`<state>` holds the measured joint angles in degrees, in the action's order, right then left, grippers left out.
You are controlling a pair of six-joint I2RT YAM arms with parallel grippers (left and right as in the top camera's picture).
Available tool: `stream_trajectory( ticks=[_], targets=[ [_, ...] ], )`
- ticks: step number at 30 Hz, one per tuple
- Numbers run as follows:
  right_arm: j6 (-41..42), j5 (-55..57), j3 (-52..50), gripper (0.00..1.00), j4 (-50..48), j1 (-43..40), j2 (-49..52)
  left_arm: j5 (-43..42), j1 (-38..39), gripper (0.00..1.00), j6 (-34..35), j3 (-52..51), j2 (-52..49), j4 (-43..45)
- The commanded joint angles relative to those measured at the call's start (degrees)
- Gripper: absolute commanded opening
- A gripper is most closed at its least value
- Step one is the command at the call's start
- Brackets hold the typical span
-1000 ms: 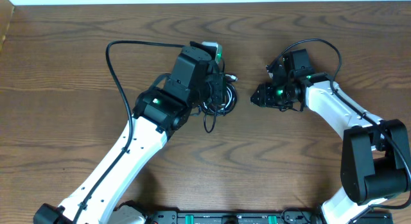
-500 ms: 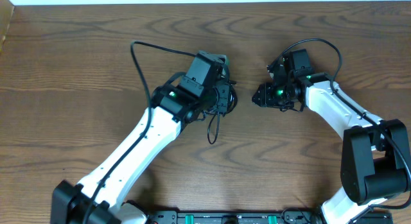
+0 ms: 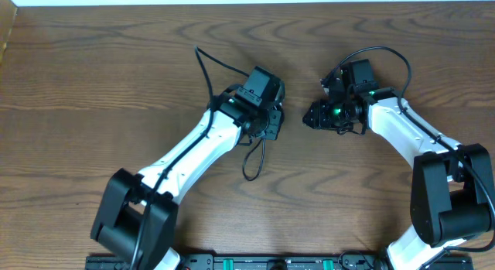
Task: Untangle cables
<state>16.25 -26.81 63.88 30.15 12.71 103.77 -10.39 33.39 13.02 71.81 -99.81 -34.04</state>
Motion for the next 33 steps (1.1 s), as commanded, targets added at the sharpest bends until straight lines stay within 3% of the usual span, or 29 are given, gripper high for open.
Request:
stream_trajectory(
  ticks=[1,6,17,19,21,23,24,33],
  targets=[
    [-0.7,-4.2,-0.2,0.44,-0.3,0.3,-0.8,1.1,-0.4,0.08,-1.9,0.7,-1.6,0.0],
    [-2.0,-6.0,-0.2,0.40,-1.2,2.0,-0.8,4.6,-3.4,0.08,-1.9,0.7,-1.7,0.0],
    [-1.9,-5.7,-0.2,0.43,-4.9,6.7,-0.7,0.2,-10.4,0.09,-5.9,0.6,-4.0,-0.2],
    [-1.9,-5.6,-0.2,0.44,-5.1,7.2,-0.6,0.5,-10.7,0.16,-6.0,0.6,-5.3,-0.4],
    [-1.9,-3.9,-0.2,0.45,-5.1,7.7,-0.6,3.8,-11.0,0.43,-5.9,0.6,-6.4,-1.8],
    [-1.9,-3.1,-0.2,0.45,-5.0,7.7,-0.6,6.5,-11.3,0.78,-5.9,0.9,-6.2,-3.1],
    [-1.9,-2.9,-0.2,0.45,-5.0,7.7,-0.6,7.6,-11.4,0.82,-5.9,1.3,-5.9,-4.0],
    [0.4,2.5,-0.2,0.47,-3.8,6.8,-0.6,8.1,-11.5,0.82,-5.7,8.5,-0.2,-9.6]
  ],
)
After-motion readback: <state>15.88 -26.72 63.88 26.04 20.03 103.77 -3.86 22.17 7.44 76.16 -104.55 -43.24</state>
